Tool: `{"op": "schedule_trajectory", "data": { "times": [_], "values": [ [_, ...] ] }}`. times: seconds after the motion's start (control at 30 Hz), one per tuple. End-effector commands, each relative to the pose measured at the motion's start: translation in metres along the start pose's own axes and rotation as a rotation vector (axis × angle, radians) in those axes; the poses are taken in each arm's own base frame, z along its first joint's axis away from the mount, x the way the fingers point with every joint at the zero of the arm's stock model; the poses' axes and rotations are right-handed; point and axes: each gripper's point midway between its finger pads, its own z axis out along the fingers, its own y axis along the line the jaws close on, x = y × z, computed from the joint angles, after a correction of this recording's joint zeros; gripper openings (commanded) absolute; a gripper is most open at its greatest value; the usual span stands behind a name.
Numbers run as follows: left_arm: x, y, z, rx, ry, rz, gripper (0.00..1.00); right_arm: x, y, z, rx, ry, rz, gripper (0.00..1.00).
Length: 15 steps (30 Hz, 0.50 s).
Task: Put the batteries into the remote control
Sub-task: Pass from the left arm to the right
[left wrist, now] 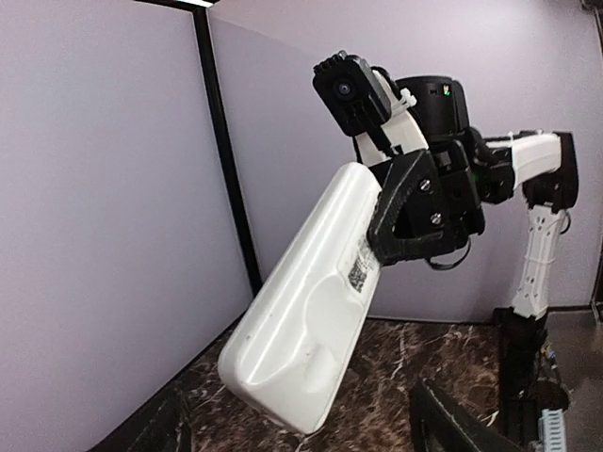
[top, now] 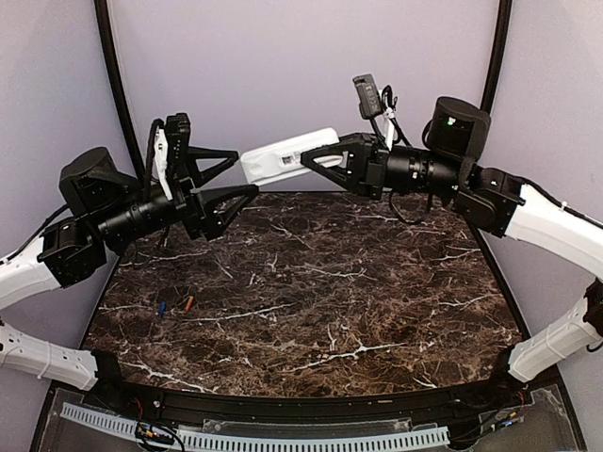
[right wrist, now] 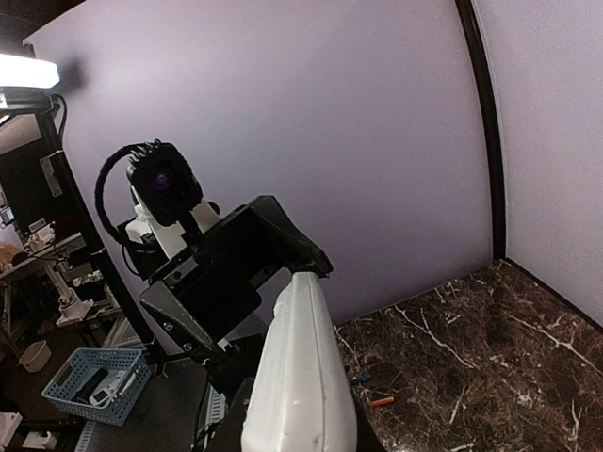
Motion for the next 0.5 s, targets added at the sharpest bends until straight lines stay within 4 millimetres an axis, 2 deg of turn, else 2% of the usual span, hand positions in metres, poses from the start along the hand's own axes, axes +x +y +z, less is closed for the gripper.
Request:
{"op": "schedule_trajectory", "data": {
  "times": [0.0,0.1,0.17,0.23,0.27,0.3,0.4,0.43,0.47],
  "values": [
    [0.019,0.006,-0.01,-0.066,0.187,0.358,0.82,0.021,-0.023,-0.009,0.159,0.111,0.145,0.0],
    [0.043,-0.002,0.0,-0.061,0.302,0.574,0.85,0.036,-0.027,-0.007,0.175,0.165,0.214,0.0],
    [0.056,-0.009,0.006,-0.048,0.35,0.613,0.86,0.045,-0.016,-0.005,0.102,0.205,0.2,0.0],
    [0.052,-0.013,0.007,-0.041,0.339,0.534,0.9,0.057,0.012,-0.007,-0.054,0.273,0.096,0.0],
    [0.046,-0.019,0.006,-0.017,0.322,0.436,0.92,0.064,0.021,-0.011,-0.101,0.31,0.045,0.0],
    [0.041,-0.024,0.004,0.015,0.306,0.384,0.93,0.069,0.026,-0.016,-0.121,0.336,0.004,0.0],
    [0.038,-0.058,-0.003,0.219,0.305,0.173,0.93,0.08,0.034,-0.027,-0.169,0.405,-0.075,0.0],
    [0.045,-0.065,-0.005,0.254,0.339,0.138,0.92,0.083,0.036,-0.029,-0.186,0.433,-0.092,0.0],
    [0.044,-0.074,-0.007,0.303,0.347,0.079,0.91,0.082,0.037,-0.029,-0.198,0.447,-0.122,0.0]
  ]
}}
